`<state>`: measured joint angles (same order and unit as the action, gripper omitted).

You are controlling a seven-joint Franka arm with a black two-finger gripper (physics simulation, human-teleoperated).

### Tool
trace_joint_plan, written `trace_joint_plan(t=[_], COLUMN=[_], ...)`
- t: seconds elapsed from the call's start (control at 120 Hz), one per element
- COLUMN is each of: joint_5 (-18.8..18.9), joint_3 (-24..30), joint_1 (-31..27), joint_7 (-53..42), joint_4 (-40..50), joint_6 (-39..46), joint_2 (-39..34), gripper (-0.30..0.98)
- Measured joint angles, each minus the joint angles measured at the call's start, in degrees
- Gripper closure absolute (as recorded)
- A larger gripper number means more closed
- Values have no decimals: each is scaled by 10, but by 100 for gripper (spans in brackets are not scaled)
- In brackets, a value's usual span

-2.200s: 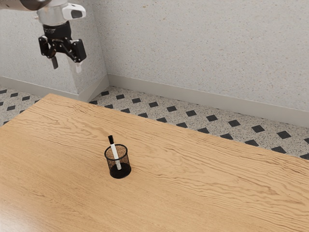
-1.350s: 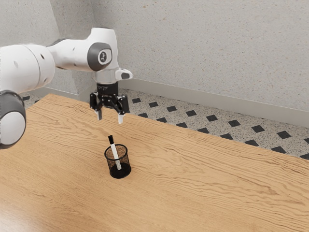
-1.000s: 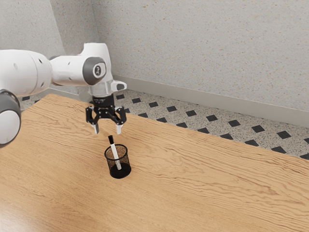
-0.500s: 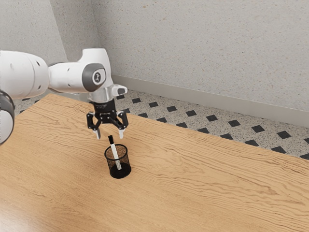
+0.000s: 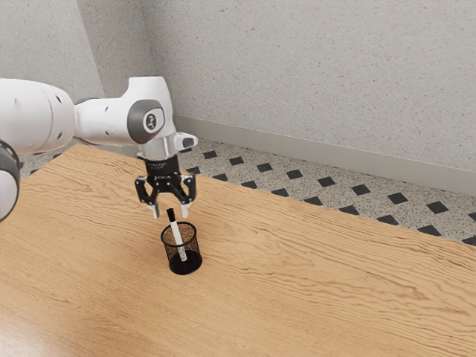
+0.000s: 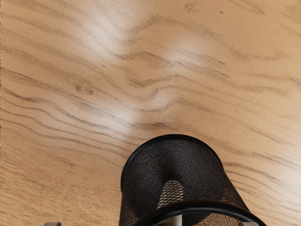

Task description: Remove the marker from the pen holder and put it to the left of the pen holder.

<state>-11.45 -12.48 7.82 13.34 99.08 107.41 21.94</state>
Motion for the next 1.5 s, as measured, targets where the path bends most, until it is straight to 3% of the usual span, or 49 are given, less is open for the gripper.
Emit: trace_joint_plan(t=[0.367, 0.508, 0.867, 1.133, 1.292, 1.5], joint_5=[1, 2, 12, 47, 66, 69], joint_3=[0, 0, -1, -21, -31, -26], joint_1=[-3, -3, -2, -7, -31, -60], joint_7=[5, 7, 14, 16, 16, 14], joint_4=[-3, -3, -22, -116, -137, -148], joint_6=[1, 1, -11, -130, -225, -287], joint_2=[1, 1, -52, -54, 3, 81], gripper=[61, 70, 77, 78, 78, 78])
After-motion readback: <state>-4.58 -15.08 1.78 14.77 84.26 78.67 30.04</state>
